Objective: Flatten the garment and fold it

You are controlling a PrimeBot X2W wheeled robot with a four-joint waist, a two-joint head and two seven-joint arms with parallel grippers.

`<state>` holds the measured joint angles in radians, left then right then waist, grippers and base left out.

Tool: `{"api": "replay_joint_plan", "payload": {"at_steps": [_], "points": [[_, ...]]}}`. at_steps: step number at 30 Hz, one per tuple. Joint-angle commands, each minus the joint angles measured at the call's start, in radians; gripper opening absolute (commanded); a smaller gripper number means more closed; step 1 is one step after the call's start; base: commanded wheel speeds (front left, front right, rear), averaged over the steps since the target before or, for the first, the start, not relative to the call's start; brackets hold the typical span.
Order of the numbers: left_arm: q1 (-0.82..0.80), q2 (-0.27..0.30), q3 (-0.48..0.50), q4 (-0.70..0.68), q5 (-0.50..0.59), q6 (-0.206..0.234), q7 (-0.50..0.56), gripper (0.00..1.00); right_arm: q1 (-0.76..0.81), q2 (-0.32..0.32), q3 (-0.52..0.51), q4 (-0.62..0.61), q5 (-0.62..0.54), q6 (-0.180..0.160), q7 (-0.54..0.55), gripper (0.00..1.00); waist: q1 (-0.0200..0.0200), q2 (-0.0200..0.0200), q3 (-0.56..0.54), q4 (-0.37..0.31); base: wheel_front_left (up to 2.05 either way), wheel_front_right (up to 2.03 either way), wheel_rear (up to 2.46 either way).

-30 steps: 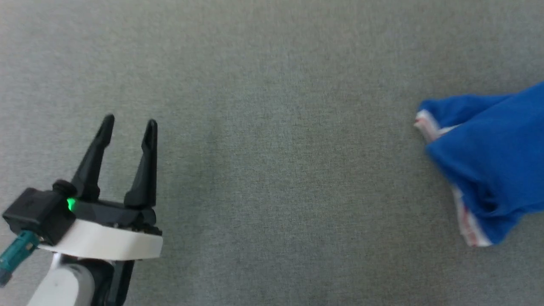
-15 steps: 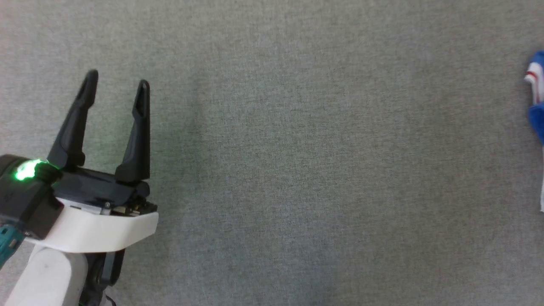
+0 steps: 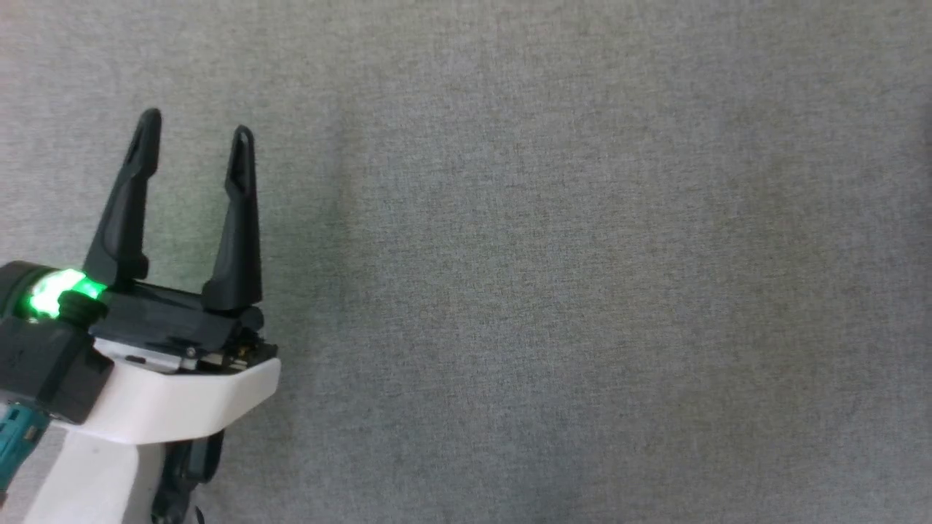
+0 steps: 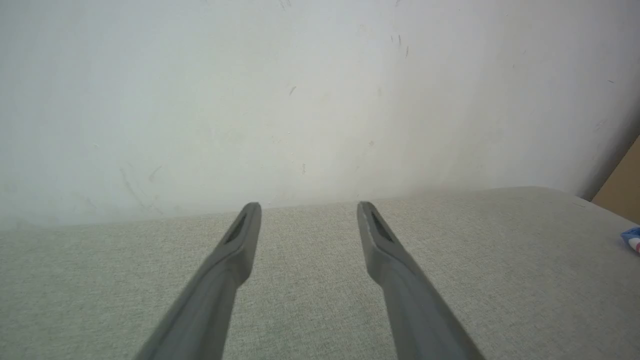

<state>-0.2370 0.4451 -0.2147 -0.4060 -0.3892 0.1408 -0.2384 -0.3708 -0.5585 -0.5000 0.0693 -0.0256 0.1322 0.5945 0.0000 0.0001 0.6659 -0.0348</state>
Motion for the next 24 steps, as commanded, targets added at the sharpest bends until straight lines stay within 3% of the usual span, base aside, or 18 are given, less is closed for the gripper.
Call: {"api": "replay_joint_plan", "payload": {"at_steps": [1, 9, 14, 20, 24], "points": [[-0.001, -0.004, 0.002, 0.004, -0.004, -0.006, -0.007, 1.00, -0.016, 0.005, -0.001, 0.003, -0.003, -0.002, -0.008, 1.00, 0.0000, -0.0001, -0.023, 0.007, 0.00, 0.00, 0.00], [0.047, -0.073, 0.003, 0.068, -0.025, 0.004, -0.020, 1.00, 0.046, 0.100, 0.022, -0.040, 0.040, -0.002, -0.151, 1.00, 0.0000, -0.0001, -0.156, 0.034, 0.00, 0.00, 0.00], [0.104, -0.111, 0.011, 0.098, -0.063, 0.013, -0.021, 1.00, 0.126, 0.229, 0.090, -0.124, 0.084, -0.002, -0.258, 1.00, 0.0000, -0.0001, -0.257, 0.051, 0.00, 0.00, 0.00], [0.185, -0.112, 0.004, 0.130, -0.068, 0.021, -0.014, 1.00, 0.231, 0.404, 0.188, -0.236, 0.090, -0.002, -0.348, 1.00, 0.0000, -0.0001, -0.373, 0.064, 0.00, 0.00, 0.00], [0.227, -0.107, 0.013, 0.132, -0.049, 0.051, -0.011, 1.00, 0.274, 0.460, 0.240, -0.287, 0.068, -0.002, -0.451, 1.00, 0.0000, -0.0001, -0.432, 0.069, 0.00, 0.00, 0.00]]}}
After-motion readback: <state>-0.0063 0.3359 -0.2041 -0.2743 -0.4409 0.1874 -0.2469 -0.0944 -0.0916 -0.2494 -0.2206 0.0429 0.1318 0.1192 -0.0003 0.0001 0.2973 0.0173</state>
